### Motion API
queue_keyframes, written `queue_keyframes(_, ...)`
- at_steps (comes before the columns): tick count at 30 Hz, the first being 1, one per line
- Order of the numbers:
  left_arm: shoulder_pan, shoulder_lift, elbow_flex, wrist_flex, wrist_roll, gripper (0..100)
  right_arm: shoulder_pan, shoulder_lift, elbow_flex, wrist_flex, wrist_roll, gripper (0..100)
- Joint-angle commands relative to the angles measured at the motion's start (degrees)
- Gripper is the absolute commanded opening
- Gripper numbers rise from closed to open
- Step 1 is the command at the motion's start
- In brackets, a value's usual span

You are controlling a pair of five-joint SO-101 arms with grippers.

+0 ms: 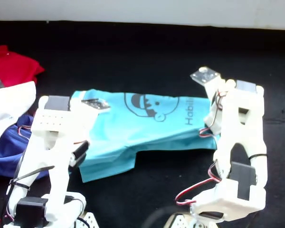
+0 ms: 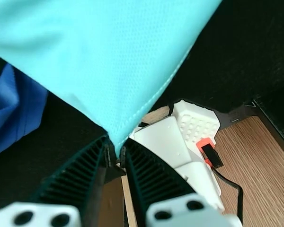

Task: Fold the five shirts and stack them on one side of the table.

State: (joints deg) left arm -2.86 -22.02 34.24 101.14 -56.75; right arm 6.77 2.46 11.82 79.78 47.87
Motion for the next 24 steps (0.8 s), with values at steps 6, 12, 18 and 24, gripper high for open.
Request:
queue_keyframes(6,5.32,-2.24,4.00,0.79,3.69,9,0.57,-0.40,-2.15,-1.36,0.62,0.8)
queue_keyframes(12,6.11,-2.24,1.36,0.62,11.87,16,0.57,-0.48,-2.15,0.40,0.62,8.4)
queue_keyframes(18,1.89,-2.24,-5.67,0.62,12.31,16,0.75,-0.92,-6.02,7.43,0.62,26.1)
queue_keyframes(24,-3.30,-2.24,-11.38,0.62,14.42,16,0.48,-2.59,-17.80,11.38,0.26,26.1)
